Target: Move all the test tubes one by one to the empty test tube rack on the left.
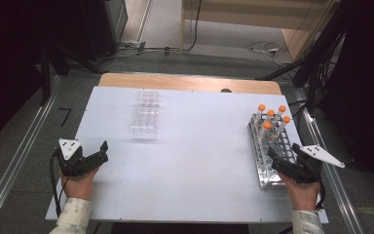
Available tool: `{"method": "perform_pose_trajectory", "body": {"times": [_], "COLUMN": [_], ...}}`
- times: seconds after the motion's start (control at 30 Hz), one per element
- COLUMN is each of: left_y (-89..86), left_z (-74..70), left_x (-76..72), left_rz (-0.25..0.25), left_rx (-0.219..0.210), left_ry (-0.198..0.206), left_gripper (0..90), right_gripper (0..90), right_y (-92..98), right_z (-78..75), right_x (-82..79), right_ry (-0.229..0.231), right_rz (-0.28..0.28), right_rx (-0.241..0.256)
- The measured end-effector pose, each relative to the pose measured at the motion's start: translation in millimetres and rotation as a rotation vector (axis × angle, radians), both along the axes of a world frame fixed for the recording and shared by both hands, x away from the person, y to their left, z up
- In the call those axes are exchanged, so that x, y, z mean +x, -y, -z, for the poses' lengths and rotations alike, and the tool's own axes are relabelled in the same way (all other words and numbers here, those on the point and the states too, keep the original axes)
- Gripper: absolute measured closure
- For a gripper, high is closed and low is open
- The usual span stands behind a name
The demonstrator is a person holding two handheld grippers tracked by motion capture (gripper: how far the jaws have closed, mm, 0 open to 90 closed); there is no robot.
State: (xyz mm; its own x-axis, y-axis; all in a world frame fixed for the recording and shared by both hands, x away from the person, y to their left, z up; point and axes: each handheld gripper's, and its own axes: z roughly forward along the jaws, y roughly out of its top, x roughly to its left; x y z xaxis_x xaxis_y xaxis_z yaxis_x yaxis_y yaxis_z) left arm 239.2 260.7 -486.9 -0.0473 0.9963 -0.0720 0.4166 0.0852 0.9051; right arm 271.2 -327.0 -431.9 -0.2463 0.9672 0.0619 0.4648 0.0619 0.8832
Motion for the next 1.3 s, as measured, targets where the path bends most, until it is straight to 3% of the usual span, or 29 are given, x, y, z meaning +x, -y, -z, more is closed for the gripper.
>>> {"method": "perform_pose_trajectory", "body": {"times": [0.2,0.3,0.43,0.6,0.8,0.97,1.3], "left_y": [0.5,0.9,1.7,2.3,1.9,2.6,2.0], "left_z": [0.8,0.7,0.2,0.3,0.4,0.5,0.2], "left_x": [0.7,0.7,0.8,1.3,1.9,2.3,2.3], "left_rz": [-0.002,0.001,0.003,0.007,0.006,0.013,0.01], "left_rx": [0.0,0.0,0.0,0.003,0.002,0.004,0.004], "left_ry": [-0.001,0.003,0.005,0.003,0.003,0.004,0.003], "left_gripper": [6.4,6.4,6.4,6.4,6.4,6.4,6.4], "right_gripper": [10.9,11.9,12.7,18.3,24.2,30.8,56.5], "right_y": [-3.9,-3.1,-5.8,-8.7,-9.6,-15.7,-30.1], "right_z": [-3.9,-5.4,-8.0,-11.7,-8.5,-6.1,-4.1], "right_x": [12.5,20.6,30.0,41.1,55.6,65.5,80.0], "right_ry": [-0.012,-0.031,-0.045,-0.054,-0.106,-0.134,-0.189], "right_rz": [-0.006,-0.011,-0.01,-0.003,-0.022,-0.04,-0.059], "right_rx": [-0.011,0.009,-0.01,-0.03,-0.037,-0.062,-0.136]}}
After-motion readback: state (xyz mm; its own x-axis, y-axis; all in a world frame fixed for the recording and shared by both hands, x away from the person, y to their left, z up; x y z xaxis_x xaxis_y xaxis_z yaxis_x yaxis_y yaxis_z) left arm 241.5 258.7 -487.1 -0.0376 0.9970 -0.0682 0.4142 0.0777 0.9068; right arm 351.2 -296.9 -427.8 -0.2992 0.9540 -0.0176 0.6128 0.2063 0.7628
